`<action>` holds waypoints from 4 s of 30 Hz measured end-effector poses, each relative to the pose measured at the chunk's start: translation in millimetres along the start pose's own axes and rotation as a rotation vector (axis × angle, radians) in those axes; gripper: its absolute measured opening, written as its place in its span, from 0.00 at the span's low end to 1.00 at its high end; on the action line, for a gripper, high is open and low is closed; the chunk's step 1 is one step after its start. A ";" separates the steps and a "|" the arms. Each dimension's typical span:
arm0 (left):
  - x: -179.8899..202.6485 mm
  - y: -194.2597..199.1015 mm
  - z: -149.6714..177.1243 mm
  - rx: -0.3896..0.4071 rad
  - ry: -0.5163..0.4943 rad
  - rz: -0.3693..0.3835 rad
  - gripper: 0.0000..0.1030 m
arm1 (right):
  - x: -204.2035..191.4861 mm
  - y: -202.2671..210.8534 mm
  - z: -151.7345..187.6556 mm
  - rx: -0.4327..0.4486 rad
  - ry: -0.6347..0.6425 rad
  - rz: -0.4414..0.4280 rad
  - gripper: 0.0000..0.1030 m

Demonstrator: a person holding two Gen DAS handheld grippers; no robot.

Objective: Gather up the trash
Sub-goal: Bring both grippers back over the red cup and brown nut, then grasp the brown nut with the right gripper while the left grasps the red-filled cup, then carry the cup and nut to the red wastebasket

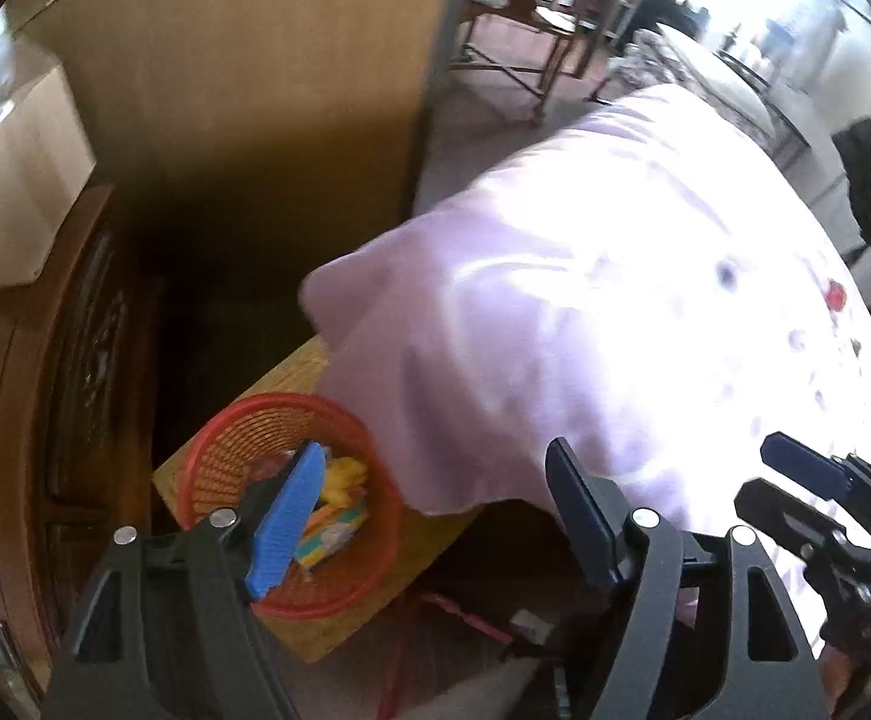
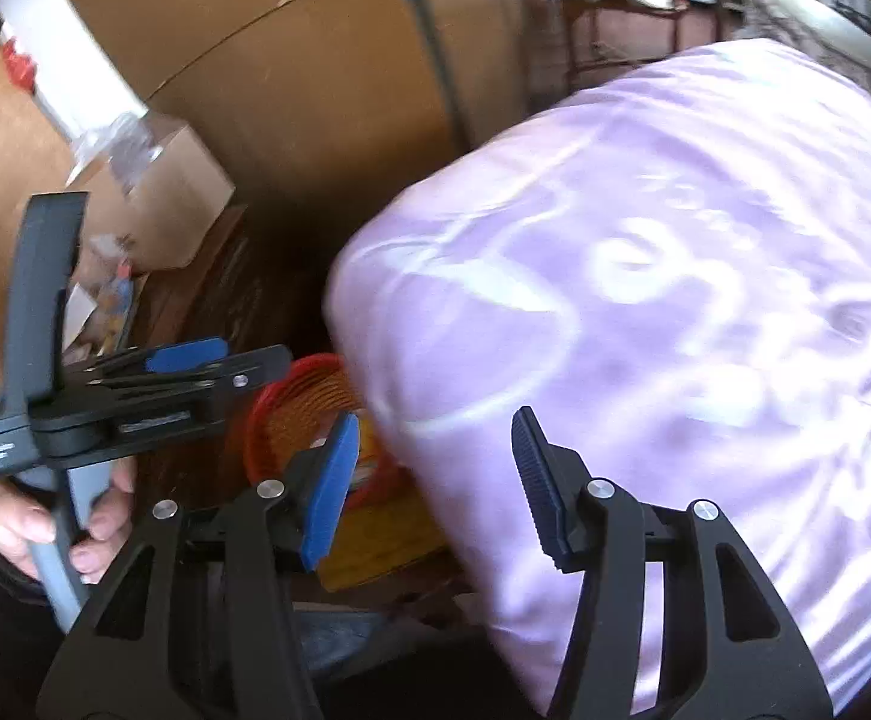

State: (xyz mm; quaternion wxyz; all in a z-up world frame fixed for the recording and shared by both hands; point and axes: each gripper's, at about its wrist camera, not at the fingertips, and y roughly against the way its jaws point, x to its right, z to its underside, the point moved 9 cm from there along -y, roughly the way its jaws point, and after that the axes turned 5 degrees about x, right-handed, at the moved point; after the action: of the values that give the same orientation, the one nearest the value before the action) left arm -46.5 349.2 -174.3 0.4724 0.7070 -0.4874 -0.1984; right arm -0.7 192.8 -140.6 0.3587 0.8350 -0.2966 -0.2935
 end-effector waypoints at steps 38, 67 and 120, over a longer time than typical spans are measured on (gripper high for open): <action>373.3 -57.7 -32.9 0.021 -0.484 0.216 0.81 | 373.0 161.8 24.4 0.330 -0.501 0.457 0.70; 515.0 -154.1 -92.2 0.038 -0.515 0.214 0.81 | 548.4 103.1 -30.8 0.214 -0.508 0.613 0.32; 350.7 -25.7 -43.0 0.082 -0.404 0.249 0.30 | 346.4 168.2 43.0 0.321 -0.478 0.470 0.32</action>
State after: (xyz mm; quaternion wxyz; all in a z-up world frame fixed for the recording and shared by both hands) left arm 154.7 64.2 -112.8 0.3571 0.6059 -0.6632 -0.2559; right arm 146.9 -165.3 -131.3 0.2013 0.6975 -0.5980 -0.3396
